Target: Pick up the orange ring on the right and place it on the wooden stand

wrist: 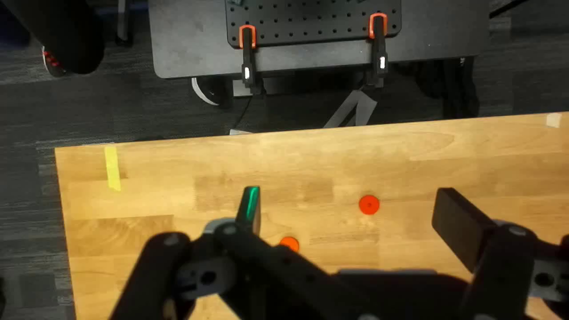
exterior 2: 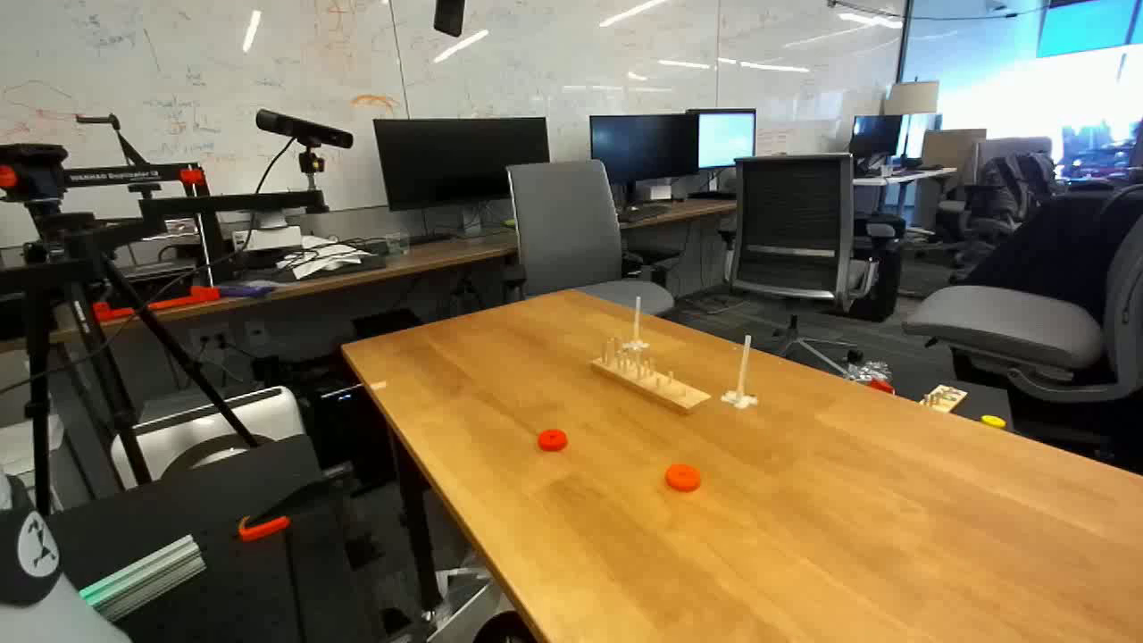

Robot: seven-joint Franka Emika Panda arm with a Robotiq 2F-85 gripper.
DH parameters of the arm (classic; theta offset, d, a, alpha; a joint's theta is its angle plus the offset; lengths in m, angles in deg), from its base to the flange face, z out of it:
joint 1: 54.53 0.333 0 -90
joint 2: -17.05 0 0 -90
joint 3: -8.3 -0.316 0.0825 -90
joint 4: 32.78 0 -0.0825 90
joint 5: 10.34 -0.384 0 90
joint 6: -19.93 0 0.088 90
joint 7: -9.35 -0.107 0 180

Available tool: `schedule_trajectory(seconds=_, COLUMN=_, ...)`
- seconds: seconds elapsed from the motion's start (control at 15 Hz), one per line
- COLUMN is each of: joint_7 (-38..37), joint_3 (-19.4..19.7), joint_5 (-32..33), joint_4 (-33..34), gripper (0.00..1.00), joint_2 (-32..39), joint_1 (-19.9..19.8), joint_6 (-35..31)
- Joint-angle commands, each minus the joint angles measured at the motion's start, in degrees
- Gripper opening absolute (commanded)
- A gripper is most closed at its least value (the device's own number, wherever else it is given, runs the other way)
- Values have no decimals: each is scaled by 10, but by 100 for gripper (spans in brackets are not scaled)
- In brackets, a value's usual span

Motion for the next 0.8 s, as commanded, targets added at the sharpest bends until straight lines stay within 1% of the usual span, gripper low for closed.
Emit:
schedule_trajectory(seconds=0.0, joint_7=-1, joint_3=3, joint_5=1, joint_4=3, gripper=100, joint_2=1, joint_1=4, joint_6=1)
schedule_trajectory(seconds=0.2, joint_7=-10, joint_3=4, joint_5=-1, joint_4=10, gripper=100, joint_2=13, joint_1=1, joint_6=10)
schedule_trajectory(seconds=0.47, joint_7=-2, joint_3=5, joint_5=1, joint_4=2, gripper=100, joint_2=12, joint_1=3, joint_6=1)
schedule_trajectory(seconds=0.53, joint_7=-2, joint_3=3, joint_5=4, joint_4=0, gripper=100, joint_2=13, joint_1=4, joint_6=-6)
schedule_trajectory(seconds=0.73, joint_7=-28, joint_3=7, joint_5=-17, joint_4=28, gripper=100, joint_2=57, joint_1=-2, joint_6=-40)
